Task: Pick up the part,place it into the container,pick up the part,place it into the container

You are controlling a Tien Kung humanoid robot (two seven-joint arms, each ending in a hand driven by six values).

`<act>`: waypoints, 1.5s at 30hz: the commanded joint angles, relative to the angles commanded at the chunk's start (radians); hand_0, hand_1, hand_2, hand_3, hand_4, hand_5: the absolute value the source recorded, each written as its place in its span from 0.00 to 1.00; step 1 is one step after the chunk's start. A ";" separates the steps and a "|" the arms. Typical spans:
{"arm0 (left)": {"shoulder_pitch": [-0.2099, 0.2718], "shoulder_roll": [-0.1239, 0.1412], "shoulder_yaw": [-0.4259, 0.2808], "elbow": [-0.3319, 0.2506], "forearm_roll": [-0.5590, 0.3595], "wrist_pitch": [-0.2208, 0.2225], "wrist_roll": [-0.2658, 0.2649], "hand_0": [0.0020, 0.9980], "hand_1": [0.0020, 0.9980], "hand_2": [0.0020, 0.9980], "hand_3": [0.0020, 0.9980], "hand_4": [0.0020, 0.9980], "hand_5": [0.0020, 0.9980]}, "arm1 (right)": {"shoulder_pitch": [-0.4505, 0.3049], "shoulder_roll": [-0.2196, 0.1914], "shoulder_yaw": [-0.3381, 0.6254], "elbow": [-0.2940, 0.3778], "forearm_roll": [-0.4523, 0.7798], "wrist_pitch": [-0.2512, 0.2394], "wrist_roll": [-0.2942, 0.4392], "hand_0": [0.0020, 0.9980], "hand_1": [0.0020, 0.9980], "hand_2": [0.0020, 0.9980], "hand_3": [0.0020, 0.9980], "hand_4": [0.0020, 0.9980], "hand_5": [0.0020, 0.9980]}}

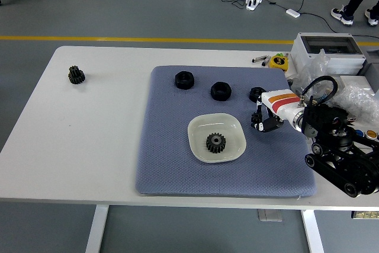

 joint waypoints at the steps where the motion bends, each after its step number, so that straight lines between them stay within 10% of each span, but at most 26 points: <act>1: 0.000 0.000 0.000 0.000 0.000 0.000 0.000 0.67 0.63 0.64 0.59 0.64 0.59 | -0.001 -0.003 0.004 0.019 -0.010 0.002 -0.002 0.00 0.08 0.21 0.35 0.76 0.32; 18: 0.002 0.002 -0.005 0.002 0.006 -0.001 0.002 0.67 0.63 0.64 0.59 0.64 0.59 | -0.016 -0.024 -0.022 0.254 -0.013 0.031 -0.019 0.00 0.07 0.19 0.34 0.75 0.32; 45: 0.002 0.001 0.011 0.000 -0.012 -0.002 -0.001 0.67 0.63 0.63 0.59 0.64 0.59 | -0.005 0.025 -0.094 0.241 0.003 0.018 -0.006 0.01 0.16 0.34 0.45 0.76 0.31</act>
